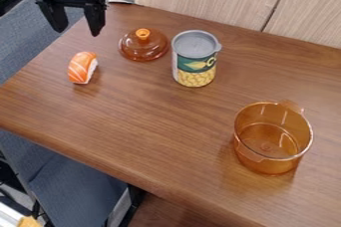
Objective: Moves the tin to the bottom centre of the table
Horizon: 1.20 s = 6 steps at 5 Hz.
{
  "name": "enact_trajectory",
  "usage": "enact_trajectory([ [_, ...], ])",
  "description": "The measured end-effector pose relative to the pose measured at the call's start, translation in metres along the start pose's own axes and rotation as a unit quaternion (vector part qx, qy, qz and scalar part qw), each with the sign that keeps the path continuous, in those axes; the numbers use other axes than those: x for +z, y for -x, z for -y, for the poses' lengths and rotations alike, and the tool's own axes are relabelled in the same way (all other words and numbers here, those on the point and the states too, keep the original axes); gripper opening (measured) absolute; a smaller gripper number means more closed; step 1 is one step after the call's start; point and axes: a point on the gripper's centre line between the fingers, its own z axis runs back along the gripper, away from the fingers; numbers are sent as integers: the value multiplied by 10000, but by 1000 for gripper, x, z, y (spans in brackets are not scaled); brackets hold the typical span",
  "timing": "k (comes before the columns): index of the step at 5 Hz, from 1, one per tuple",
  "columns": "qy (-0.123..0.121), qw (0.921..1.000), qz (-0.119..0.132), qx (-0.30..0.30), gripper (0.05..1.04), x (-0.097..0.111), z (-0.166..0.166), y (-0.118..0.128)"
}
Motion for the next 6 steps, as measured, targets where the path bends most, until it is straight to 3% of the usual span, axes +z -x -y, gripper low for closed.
enact_trajectory([
  [1,30,9999,-143,43,1000,-10,0,3],
  [2,-148,9992,-220,291,1000,-11,-3,5],
  [3,71,9989,-301,342,1000,-9,4,6],
  [5,469,9988,-144,79,1000,5,42,-13],
  [6,491,9987,58,-154,1000,7,67,-26],
])
